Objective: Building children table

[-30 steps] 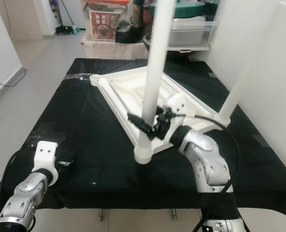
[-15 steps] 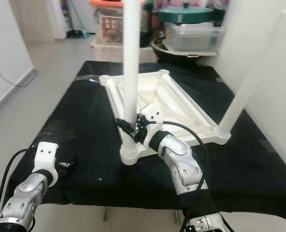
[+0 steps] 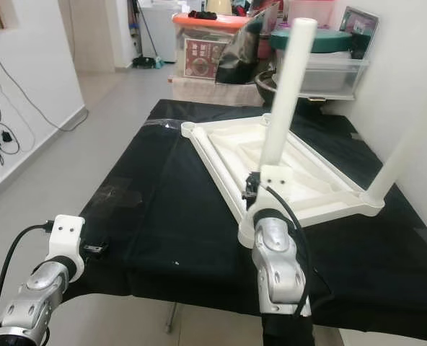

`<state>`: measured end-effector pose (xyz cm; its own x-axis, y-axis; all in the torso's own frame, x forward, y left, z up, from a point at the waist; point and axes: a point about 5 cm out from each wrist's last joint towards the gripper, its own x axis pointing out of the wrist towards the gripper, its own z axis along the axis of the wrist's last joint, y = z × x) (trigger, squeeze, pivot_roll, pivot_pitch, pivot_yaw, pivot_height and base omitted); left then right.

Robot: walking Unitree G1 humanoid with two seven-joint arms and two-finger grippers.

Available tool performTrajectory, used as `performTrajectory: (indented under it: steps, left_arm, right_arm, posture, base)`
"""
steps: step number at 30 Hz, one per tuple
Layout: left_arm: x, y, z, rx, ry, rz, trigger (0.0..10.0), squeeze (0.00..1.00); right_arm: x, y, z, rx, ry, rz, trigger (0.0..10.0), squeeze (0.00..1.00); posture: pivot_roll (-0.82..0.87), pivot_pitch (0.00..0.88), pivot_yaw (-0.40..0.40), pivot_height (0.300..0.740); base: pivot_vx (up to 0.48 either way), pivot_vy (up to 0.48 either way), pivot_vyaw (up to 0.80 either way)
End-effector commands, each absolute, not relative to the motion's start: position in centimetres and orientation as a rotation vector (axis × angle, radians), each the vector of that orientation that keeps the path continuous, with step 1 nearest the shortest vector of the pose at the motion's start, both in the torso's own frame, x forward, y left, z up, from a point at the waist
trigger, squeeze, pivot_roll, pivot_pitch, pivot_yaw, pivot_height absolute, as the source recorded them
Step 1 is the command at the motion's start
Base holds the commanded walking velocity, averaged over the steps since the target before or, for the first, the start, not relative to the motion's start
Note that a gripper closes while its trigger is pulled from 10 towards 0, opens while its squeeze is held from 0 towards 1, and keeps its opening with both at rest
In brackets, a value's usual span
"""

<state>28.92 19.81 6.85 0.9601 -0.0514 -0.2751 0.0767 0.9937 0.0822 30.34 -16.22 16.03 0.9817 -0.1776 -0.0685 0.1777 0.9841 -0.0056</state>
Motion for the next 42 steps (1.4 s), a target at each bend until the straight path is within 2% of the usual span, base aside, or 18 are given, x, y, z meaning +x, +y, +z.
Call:
performTrajectory:
  steps: [1, 8, 9, 10, 11, 12, 14, 15, 18, 21, 27, 30, 31, 34, 35, 39, 41, 42]
  left_arm:
    - [29.1, 19.4, 6.5, 0.104, 0.302, -0.078, 10.0, 0.0]
    - [29.2, 19.5, 6.5, 0.103, 0.299, -0.078, 10.0, 0.0]
    - [29.1, 19.5, 6.5, 0.103, 0.3, -0.078, 10.0, 0.0]
    - [29.1, 19.5, 6.5, 0.103, 0.3, -0.078, 10.0, 0.0]
    - [29.1, 19.5, 6.4, 0.102, 0.301, -0.078, 10.0, 0.0]
    - [29.1, 19.4, 6.4, 0.103, 0.302, -0.082, 10.0, 0.0]
    - [29.1, 19.4, 6.4, 0.103, 0.302, -0.082, 10.0, 0.0]
    - [29.1, 19.3, 6.3, 0.103, 0.302, -0.085, 10.0, 0.0]
    - [29.2, 19.4, 6.3, 0.103, 0.3, -0.081, 10.0, 0.0]
    - [29.2, 19.4, 6.4, 0.103, 0.299, -0.078, 10.0, 0.0]
    - [28.9, 19.3, 6.2, 0.102, 0.3, -0.078, 10.0, 0.0]
    - [28.9, 19.4, 6.2, 0.104, 0.3, -0.078, 10.0, 0.0]
    - [29.0, 19.4, 6.3, 0.107, 0.298, -0.079, 10.0, 0.0]
    - [29.1, 19.4, 6.4, 0.108, 0.296, -0.079, 10.0, 0.0]
    - [29.1, 19.5, 6.4, 0.108, 0.295, -0.079, 10.0, 0.0]
    - [29.1, 19.6, 6.4, 0.109, 0.296, -0.078, 10.0, 0.0]
    - [28.9, 19.6, 6.2, 0.109, 0.301, -0.078, 10.0, 0.0]
    - [28.8, 19.6, 6.1, 0.108, 0.305, -0.078, 10.0, 0.0]
  right_arm:
    - [30.0, -15.9, 14.0, 0.011, 0.169, -0.153, 10.0, 1.0]
    - [31.6, -14.7, 17.4, 0.112, 0.05, 0.074, 10.0, 1.0]
    - [31.5, -13.8, 18.1, 0.144, 0.031, 0.252, 10.0, 0.46]
    - [31.5, -13.8, 18.1, 0.144, 0.031, 0.252, 10.0, 0.46]
    - [30.9, -13.6, 18.5, 0.149, 0.01, 0.486, 10.0, 0.0]
    - [30.3, -14.0, 18.8, 0.094, -0.008, 0.677, 10.0, 0.0]
    - [30.3, -14.0, 18.8, 0.094, -0.008, 0.677, 10.0, 0.0]
    - [30.0, -14.8, 18.7, 0.05, 0.003, 0.792, 10.0, 0.0]
    - [30.1, -16.4, 17.8, -0.033, 0.072, 0.916, 10.0, 0.0]
    - [30.2, -16.7, 17.3, -0.044, 0.104, 0.957, 10.0, 0.0]
    - [30.8, -14.0, 16.4, -0.025, 0.098, 1.069, 10.0, 0.0]
    - [31.0, -12.3, 16.5, -0.009, 0.064, 1.091, 9.3, 0.0]
    - [31.4, -11.4, 16.4, 0.001, 0.034, 1.075, 1.3, 0.0]
    - [31.6, -11.2, 16.3, 0.004, 0.021, 1.063, 1.3, 0.0]
    - [32.0, -11.3, 16.1, 0.014, 0.022, 1.023, 0.0, 0.0]
    - [32.6, -12.1, 14.9, -0.052, 0.056, 0.856, 0.0, 0.0]
    - [33.5, -13.7, 13.9, -0.087, 0.129, 0.536, 0.0, 0.0]
    - [33.9, -15.7, 13.1, -0.083, 0.179, 0.231, 0.0, 0.0]
  posture:
    - [0.06, 0.0, -0.041, 0.74]
    - [0.06, 0.0, -0.043, 0.74]
    - [0.06, 0.0, -0.043, 0.74]
    - [0.06, 0.0, -0.043, 0.74]
    - [0.06, 0.0, -0.04, 0.74]
    - [0.07, 0.0, -0.046, 0.74]
    - [0.07, 0.0, -0.046, 0.74]
    - [0.07, 0.0, -0.046, 0.74]
    - [0.07, 0.0, -0.055, 0.74]
    - [0.08, 0.0, -0.058, 0.74]
    - [0.1, 0.0, -0.063, 0.74]
    - [0.1, 0.0, -0.061, 0.74]
    - [0.1, 0.0, -0.062, 0.74]
    - [0.1, 0.0, -0.062, 0.74]
    - [0.1, 0.0, -0.062, 0.74]
    - [0.1, 0.0, -0.062, 0.74]
    - [0.09, 0.0, -0.059, 0.74]
    - [0.08, 0.0, -0.058, 0.74]
  base:
    - [0.0, 0.0, 0.0]
    - [0.0, 0.0, 0.0]
    - [0.0, 0.0, 0.0]
    - [0.0, 0.0, 0.0]
    - [0.0, 0.0, 0.0]
    - [0.0, 0.0, 0.0]
    - [0.0, 0.0, 0.0]
    - [0.0, 0.0, 0.0]
    - [0.0, 0.0, 0.0]
    - [0.0, 0.0, 0.0]
    - [0.0, 0.0, 0.0]
    - [0.0, 0.0, 0.0]
    - [0.0, 0.0, 0.0]
    - [0.0, 0.0, 0.0]
    - [0.0, 0.0, 0.0]
    - [0.0, 0.0, 0.0]
    - [0.0, 0.0, 0.0]
    - [0.0, 0.0, 0.0]
